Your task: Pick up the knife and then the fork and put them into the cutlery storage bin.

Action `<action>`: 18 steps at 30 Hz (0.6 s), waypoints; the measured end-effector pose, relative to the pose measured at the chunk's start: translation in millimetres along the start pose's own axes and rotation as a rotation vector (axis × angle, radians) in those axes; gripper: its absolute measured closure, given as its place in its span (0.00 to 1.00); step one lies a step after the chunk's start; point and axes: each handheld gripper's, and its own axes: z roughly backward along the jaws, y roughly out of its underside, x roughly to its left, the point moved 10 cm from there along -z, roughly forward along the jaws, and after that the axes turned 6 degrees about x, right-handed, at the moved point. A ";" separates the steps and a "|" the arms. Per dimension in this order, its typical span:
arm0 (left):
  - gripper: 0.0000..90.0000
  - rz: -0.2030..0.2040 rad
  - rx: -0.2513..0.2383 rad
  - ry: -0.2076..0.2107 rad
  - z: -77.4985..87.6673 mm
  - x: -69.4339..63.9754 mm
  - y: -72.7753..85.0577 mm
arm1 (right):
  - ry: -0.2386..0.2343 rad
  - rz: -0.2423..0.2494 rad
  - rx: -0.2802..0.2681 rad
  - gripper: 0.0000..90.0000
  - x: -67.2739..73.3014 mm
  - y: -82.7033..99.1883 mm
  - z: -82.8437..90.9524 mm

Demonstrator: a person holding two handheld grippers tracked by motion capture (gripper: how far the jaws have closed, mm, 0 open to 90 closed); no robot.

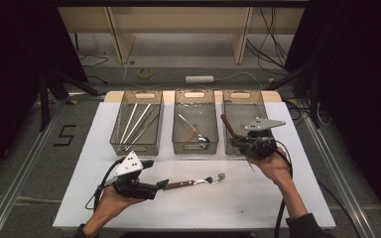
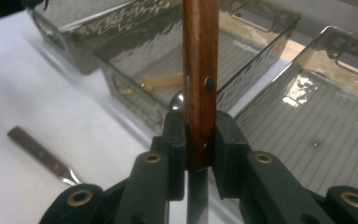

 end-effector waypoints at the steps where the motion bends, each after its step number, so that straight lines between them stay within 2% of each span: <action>1: 0.19 0.000 -0.002 -0.002 0.8 0.7 0.1 | 0.004 -0.011 0.000 0.86 -3.4 -3.1 0.1; 6: 0.18 0.002 -0.005 0.003 2.2 0.6 2.1 | 0.014 -0.044 0.005 0.86 -17.9 -17.9 -0.8; 11: 0.18 0.007 -0.009 0.001 2.1 0.1 2.7 | 0.007 -0.100 -0.008 0.86 -31.7 -32.9 -2.9; 18: 0.18 0.005 -0.012 -0.003 2.2 0.8 2.6 | 0.043 -0.137 -0.004 0.86 -53.1 -49.7 -8.7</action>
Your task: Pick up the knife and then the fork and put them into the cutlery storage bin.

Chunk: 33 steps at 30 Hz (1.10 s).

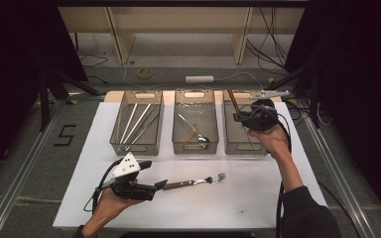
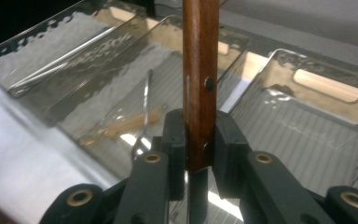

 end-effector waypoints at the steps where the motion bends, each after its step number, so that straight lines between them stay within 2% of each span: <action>1: 0.18 -0.001 -0.001 -0.001 -0.1 0.1 0.0 | 0.008 -0.006 -0.001 0.86 -2.9 -2.4 -1.1; 16: 0.18 -0.010 -0.006 -0.007 0.5 0.8 -1.5 | 0.082 -0.092 0.009 0.86 -37.4 -16.8 -24.9; 22: 0.18 0.000 -0.010 -0.004 1.1 1.9 -1.6 | 0.102 -0.118 0.015 0.86 -48.0 -15.1 -37.4; 33: 0.18 -0.012 -0.001 0.005 -1.5 -2.1 -0.7 | 0.151 -0.163 0.053 0.86 -64.0 -4.9 -54.9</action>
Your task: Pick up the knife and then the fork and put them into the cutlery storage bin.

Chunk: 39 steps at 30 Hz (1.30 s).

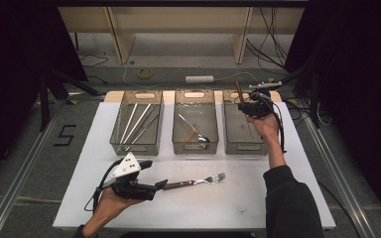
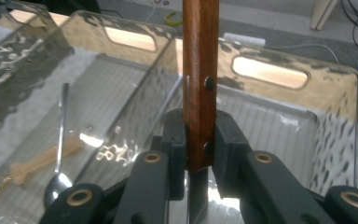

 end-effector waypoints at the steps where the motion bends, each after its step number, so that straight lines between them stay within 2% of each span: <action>1: 0.18 -0.004 0.001 -0.001 -0.2 -0.3 0.1 | 0.001 -0.003 0.006 0.86 -1.1 2.1 -1.7; 9: 0.18 -0.004 0.006 0.000 -1.0 -0.7 0.5 | 0.039 0.010 0.056 0.86 -8.1 18.1 -12.6; 12: 0.18 -0.012 -0.008 -0.009 0.6 0.0 -1.7 | 0.043 0.001 0.082 0.85 -9.2 24.2 -16.2; 15: 0.18 -0.003 -0.014 -0.010 1.9 2.1 -2.4 | 0.050 -0.020 0.126 0.82 -11.4 30.5 -19.1; 19: 0.18 0.002 -0.002 -0.014 1.0 2.8 -1.0 | 0.016 -0.045 0.106 0.69 -9.5 28.5 -15.2; 24: 0.19 -0.006 0.017 -0.013 -0.2 3.0 0.7 | -0.026 -0.032 0.064 0.59 -0.4 22.2 0.0; 29: 0.19 -0.012 0.026 -0.013 -2.3 0.9 1.3 | -0.043 0.008 0.040 0.43 11.9 20.4 18.9; 32: 0.19 -0.012 0.034 -0.013 -2.8 0.9 1.6 | -0.088 0.013 0.006 0.40 24.3 21.3 32.7; 36: 0.19 -0.010 0.048 -0.005 -4.3 -0.4 2.4 | -0.116 0.060 -0.043 0.37 37.7 28.2 49.3; 39: 0.19 -0.011 0.048 -0.004 -5.7 -1.3 1.5 | -0.143 0.068 -0.071 0.35 45.2 37.9 59.0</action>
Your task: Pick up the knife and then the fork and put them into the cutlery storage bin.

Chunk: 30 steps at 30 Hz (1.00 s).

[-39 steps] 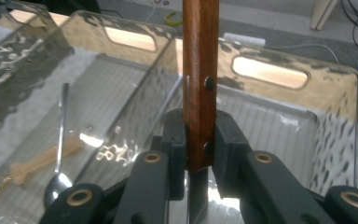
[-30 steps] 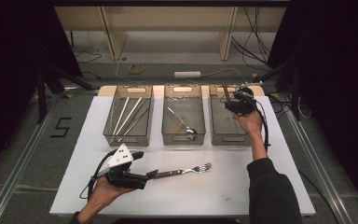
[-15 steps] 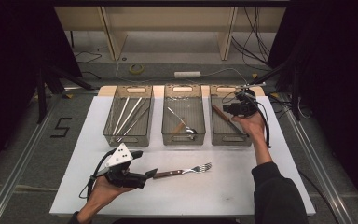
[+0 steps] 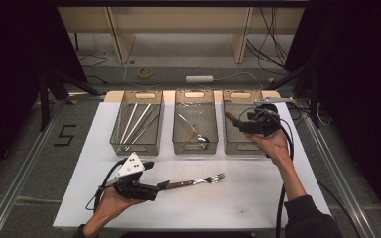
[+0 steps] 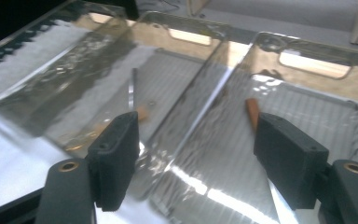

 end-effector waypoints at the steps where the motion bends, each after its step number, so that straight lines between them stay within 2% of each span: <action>1: 0.19 -0.003 0.001 0.001 0.0 -0.6 -0.3 | -0.009 0.005 -0.008 0.34 3.7 3.5 2.8; 9: 0.19 0.003 0.026 0.020 -3.5 -2.9 0.2 | -0.076 0.045 -0.072 0.34 35.4 35.2 23.9; 13: 0.19 -0.008 0.047 0.029 -6.6 -5.6 0.5 | -0.093 0.067 -0.095 0.34 44.7 47.6 31.6; 15: 0.19 -0.016 0.059 0.036 -8.1 -6.6 0.0 | -0.093 0.083 -0.086 0.34 48.6 55.0 33.3; 20: 0.19 -0.026 0.090 0.048 -12.2 -7.4 -1.1 | -0.148 0.063 -0.096 0.34 60.0 69.5 38.5; 24: 0.20 -0.028 0.122 0.064 -17.2 -8.5 -0.1 | -0.171 0.051 -0.108 0.34 68.3 79.0 40.1; 30: 0.20 -0.043 0.157 0.070 -23.4 -8.2 -4.2 | -0.197 0.064 -0.115 0.33 82.2 86.3 45.1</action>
